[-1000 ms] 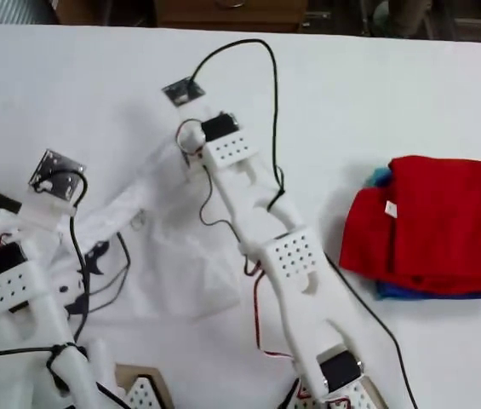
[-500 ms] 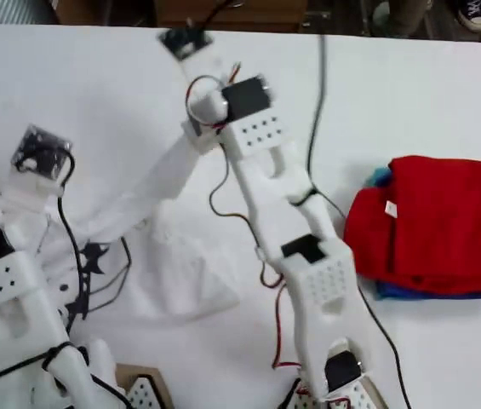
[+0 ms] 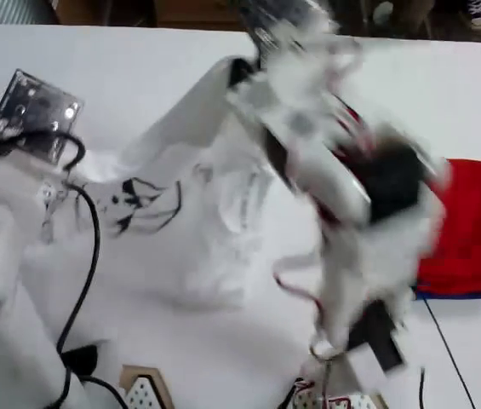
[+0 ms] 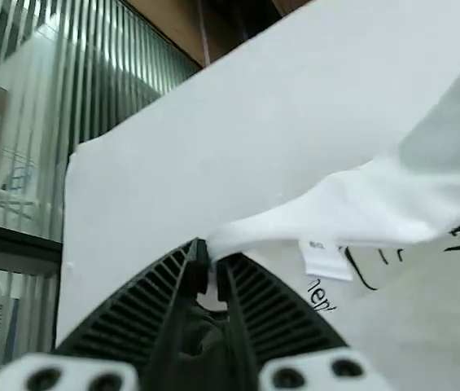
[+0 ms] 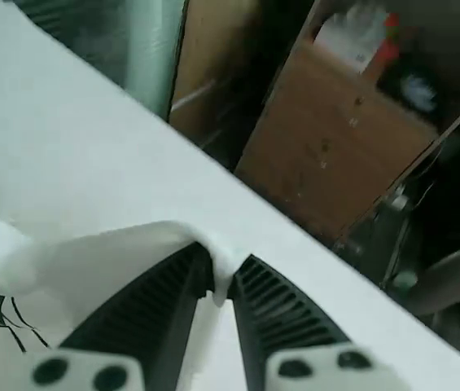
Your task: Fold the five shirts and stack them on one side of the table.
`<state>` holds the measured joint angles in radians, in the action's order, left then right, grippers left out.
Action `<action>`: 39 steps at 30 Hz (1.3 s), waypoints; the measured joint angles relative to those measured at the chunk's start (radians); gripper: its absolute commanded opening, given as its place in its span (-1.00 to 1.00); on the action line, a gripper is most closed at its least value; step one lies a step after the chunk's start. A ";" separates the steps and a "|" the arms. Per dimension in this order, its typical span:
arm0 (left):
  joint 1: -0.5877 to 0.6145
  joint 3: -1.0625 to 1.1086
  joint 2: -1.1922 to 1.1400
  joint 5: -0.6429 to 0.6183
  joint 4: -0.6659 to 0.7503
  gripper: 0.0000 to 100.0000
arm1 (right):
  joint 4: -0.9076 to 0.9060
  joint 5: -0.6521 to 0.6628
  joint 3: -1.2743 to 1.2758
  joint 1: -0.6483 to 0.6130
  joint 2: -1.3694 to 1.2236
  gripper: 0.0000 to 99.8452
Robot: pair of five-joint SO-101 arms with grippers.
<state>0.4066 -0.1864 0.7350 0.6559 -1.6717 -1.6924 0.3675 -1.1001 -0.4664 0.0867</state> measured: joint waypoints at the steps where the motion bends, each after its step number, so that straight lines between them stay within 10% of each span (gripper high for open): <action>1: 0.002 -0.051 0.000 0.000 -0.025 -0.96 | 0.000 0.017 0.000 0.009 0.052 -0.96; 14: 0.000 -0.167 0.015 -0.046 -0.098 -0.96 | 0.044 0.166 -0.003 0.233 0.356 -0.96; 39: 0.060 0.031 0.345 -0.055 -0.078 -0.96 | 0.195 0.170 -0.005 0.247 0.529 -0.96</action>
<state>0.4664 -0.1557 1.0802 0.6007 -1.7499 -1.4975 0.5378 -1.1047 -0.2194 0.6160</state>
